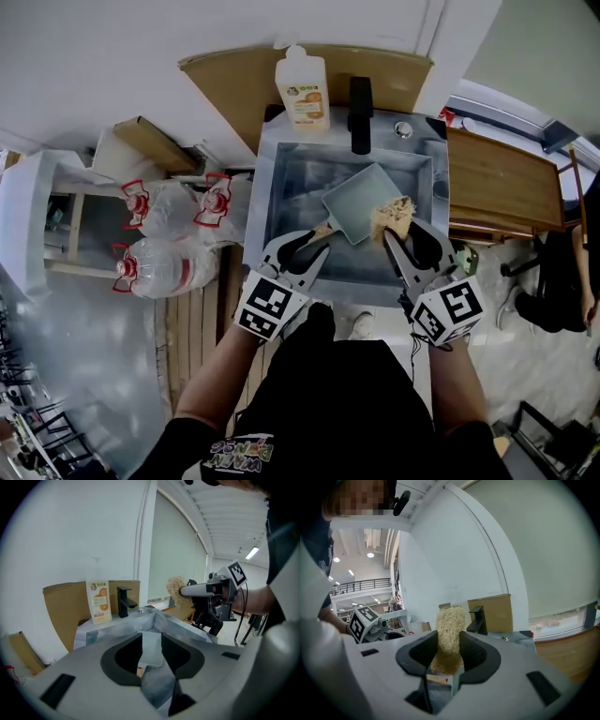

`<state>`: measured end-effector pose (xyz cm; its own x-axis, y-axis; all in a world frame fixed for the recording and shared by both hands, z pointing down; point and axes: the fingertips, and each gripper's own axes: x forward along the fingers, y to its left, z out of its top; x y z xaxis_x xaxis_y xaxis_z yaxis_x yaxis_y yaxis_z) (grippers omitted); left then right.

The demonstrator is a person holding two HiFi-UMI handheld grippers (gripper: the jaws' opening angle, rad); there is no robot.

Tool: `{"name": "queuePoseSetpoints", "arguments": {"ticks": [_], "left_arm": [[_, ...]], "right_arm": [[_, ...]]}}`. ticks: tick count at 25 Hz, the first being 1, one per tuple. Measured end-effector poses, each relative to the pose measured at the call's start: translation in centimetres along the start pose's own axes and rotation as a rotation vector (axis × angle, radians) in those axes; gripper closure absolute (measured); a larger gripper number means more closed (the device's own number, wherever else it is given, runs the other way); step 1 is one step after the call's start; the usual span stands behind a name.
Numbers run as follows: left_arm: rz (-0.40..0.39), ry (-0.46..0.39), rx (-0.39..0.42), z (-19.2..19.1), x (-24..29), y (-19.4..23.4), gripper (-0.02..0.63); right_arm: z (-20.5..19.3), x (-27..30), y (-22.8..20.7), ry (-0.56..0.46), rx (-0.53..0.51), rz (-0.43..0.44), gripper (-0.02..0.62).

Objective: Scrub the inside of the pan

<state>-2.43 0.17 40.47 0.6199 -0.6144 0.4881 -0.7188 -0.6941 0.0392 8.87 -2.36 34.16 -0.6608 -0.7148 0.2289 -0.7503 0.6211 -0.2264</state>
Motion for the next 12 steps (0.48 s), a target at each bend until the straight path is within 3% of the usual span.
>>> {"name": "queuePoseSetpoints", "arguments": {"ticks": [12], "left_arm": [[-0.142,0.249,0.041,-6.5,6.6,2.0,0.405]], "right_arm": [[-2.9,3.1,-2.9,0.070,0.064,-0.090,0.448]]}}
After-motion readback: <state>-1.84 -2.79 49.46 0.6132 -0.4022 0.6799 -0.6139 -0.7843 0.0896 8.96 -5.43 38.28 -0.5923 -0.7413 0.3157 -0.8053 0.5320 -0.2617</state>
